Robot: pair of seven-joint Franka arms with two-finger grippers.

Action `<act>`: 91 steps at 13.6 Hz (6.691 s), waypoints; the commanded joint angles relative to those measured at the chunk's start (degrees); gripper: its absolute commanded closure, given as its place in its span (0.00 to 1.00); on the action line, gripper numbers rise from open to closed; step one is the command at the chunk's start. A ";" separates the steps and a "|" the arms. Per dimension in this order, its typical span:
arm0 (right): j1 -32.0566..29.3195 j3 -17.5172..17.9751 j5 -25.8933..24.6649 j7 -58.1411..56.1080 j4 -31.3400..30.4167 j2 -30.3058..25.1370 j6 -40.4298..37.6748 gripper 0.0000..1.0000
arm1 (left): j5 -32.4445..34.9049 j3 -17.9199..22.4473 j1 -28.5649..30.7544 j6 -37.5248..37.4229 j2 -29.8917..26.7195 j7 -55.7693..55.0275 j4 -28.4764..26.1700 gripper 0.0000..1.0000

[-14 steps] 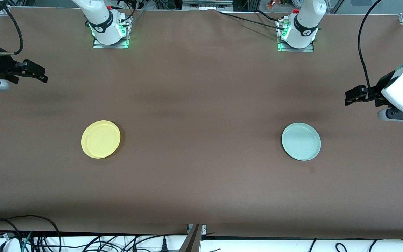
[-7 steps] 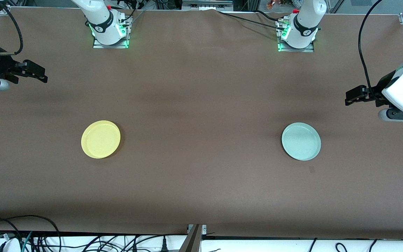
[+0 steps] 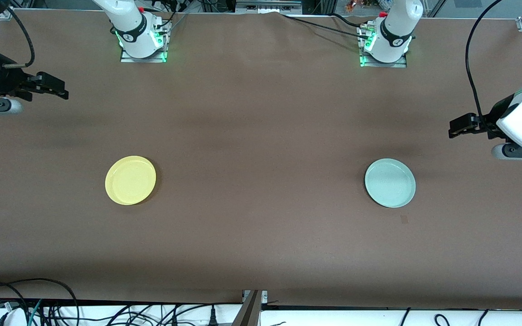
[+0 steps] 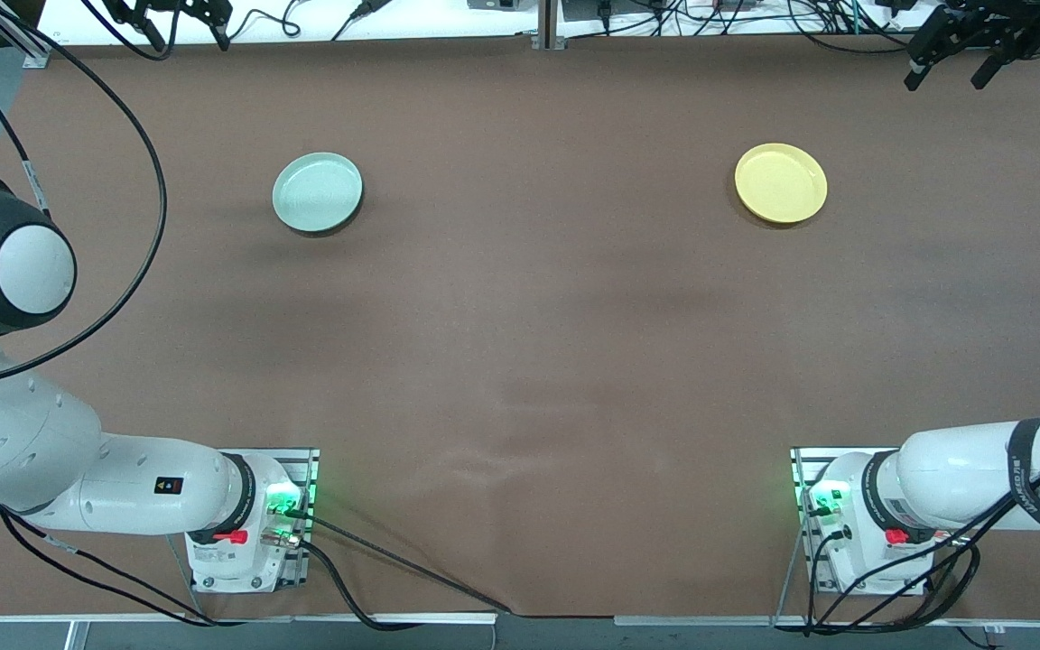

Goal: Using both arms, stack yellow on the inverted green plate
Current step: 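Move the left gripper toward the rim of the green plate, then lower the left gripper and pinch the green plate's rim, then lift the green plate's rim with the left gripper, tilting it up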

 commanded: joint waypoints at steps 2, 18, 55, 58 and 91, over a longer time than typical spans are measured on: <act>0.14 2.97 -0.03 0.00 3.98 0.55 -2.69 0.00 | -1.63 0.01 2.11 2.69 0.07 0.80 -2.65 0.00; -0.30 0.07 -0.29 0.09 1.87 0.98 10.31 0.00 | -13.05 0.19 7.82 31.44 9.29 11.25 -21.64 0.00; -0.91 -6.43 -0.99 12.66 6.00 0.90 9.87 0.00 | -36.35 0.28 11.87 45.07 22.13 43.06 -27.45 0.41; -0.65 -6.35 -1.78 12.31 6.00 1.07 9.79 0.00 | -36.09 0.28 11.87 45.60 22.22 44.04 -27.36 0.68; 2.52 -6.00 -0.99 7.03 5.92 4.24 7.50 0.00 | 9.74 -11.75 0.27 51.66 20.99 30.97 -7.94 1.00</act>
